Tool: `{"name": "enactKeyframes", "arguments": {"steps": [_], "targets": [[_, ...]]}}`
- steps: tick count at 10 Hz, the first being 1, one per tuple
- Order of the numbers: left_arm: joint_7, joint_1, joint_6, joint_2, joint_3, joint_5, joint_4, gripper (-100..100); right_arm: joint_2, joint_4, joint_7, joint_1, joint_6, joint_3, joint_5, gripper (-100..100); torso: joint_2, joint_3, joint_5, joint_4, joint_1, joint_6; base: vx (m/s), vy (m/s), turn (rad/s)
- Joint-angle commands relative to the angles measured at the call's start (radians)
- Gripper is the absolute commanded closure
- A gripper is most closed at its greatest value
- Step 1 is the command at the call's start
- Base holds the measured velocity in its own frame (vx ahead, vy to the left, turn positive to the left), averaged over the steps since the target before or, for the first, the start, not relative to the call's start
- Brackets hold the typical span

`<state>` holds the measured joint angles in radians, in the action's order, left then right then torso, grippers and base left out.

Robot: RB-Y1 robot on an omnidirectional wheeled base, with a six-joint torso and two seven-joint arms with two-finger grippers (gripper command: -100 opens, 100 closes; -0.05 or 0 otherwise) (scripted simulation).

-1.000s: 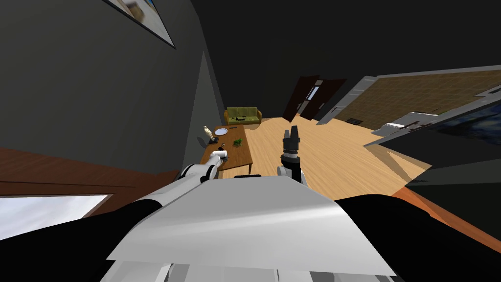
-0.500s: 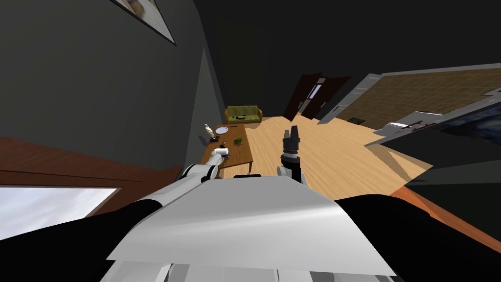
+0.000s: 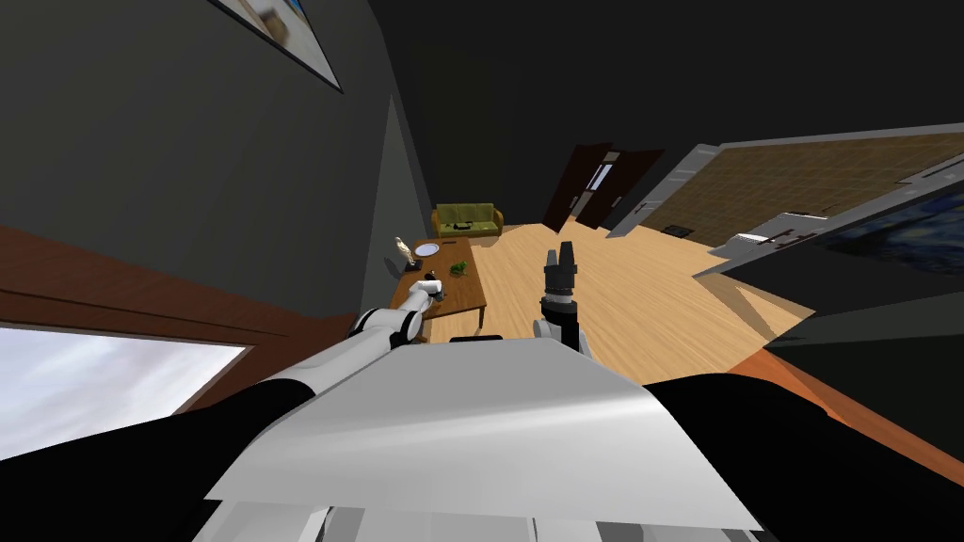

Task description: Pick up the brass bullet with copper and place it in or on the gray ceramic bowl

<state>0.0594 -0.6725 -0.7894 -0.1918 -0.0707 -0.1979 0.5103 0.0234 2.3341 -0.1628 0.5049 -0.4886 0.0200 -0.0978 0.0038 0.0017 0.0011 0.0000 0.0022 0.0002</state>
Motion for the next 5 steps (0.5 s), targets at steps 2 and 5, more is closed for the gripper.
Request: {"name": "enactKeyframes", "arguments": {"steps": [2,5], "targets": [[-0.044,-0.052,-0.011,0.001,-0.011,-0.037,-0.020,100,0.000,0.000,0.000,0.000,0.000,0.000,0.000,0,0.001,0.001,0.000,0.000,0.002,0.000,-0.103,0.054,-0.040],[-0.075,-0.092,-0.043,0.001,-0.019,-0.064,-0.013,100,0.000,0.000,0.000,0.000,0.000,0.000,0.000,0,0.001,0.000,0.000,0.000,0.001,0.000,-0.090,0.041,-0.025]]}}
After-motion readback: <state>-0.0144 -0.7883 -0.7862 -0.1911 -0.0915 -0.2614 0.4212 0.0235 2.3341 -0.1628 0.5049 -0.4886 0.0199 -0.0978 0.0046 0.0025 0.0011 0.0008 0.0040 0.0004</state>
